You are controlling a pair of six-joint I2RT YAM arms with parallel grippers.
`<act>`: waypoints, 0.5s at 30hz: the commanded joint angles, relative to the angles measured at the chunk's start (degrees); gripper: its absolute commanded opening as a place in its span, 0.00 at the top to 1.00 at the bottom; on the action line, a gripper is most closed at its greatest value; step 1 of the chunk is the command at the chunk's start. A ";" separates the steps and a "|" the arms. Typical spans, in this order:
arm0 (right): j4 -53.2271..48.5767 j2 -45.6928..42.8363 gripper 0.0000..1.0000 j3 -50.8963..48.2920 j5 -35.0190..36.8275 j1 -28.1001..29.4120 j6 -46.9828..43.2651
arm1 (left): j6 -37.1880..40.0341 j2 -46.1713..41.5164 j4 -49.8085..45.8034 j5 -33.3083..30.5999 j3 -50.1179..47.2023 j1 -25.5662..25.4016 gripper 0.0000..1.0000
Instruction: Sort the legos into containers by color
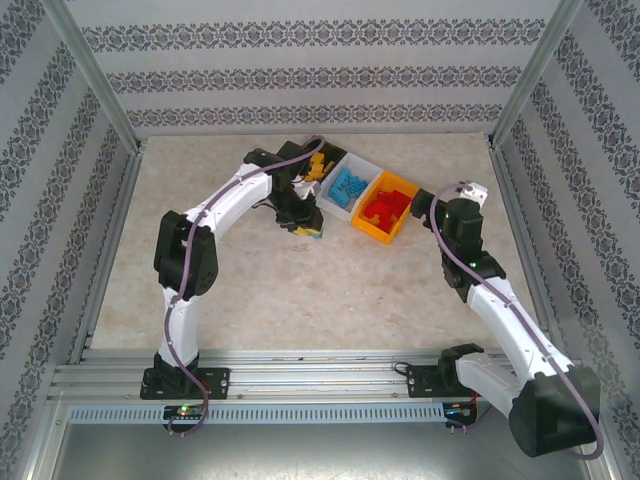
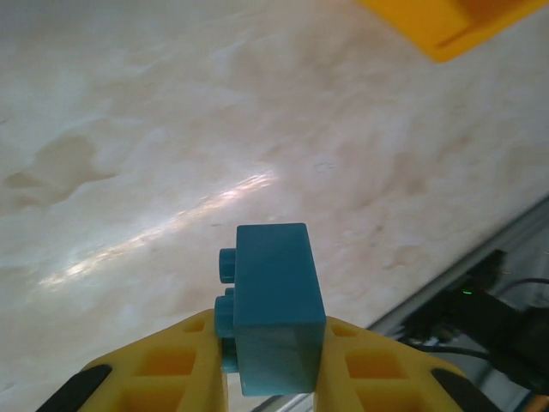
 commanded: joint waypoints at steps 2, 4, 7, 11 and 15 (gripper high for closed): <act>-1.40 -3.84 0.02 -3.13 0.59 -1.36 5.36 | -5.97 -4.54 10.12 8.96 2.57 0.33 0.74; -0.59 -5.13 0.02 -4.76 -0.27 -1.47 6.76 | -7.89 -4.12 11.48 10.55 5.26 0.50 0.73; 1.56 -7.30 0.02 -7.11 -2.06 -1.63 7.55 | -12.44 -2.72 14.94 14.08 9.38 1.01 0.74; -0.66 -8.77 0.02 -8.16 -1.58 -2.22 11.44 | -21.32 -0.78 24.20 18.46 12.95 1.64 0.74; -1.55 -8.76 0.02 -8.37 -2.84 -2.24 11.96 | -32.81 1.24 36.99 20.80 14.02 1.74 0.74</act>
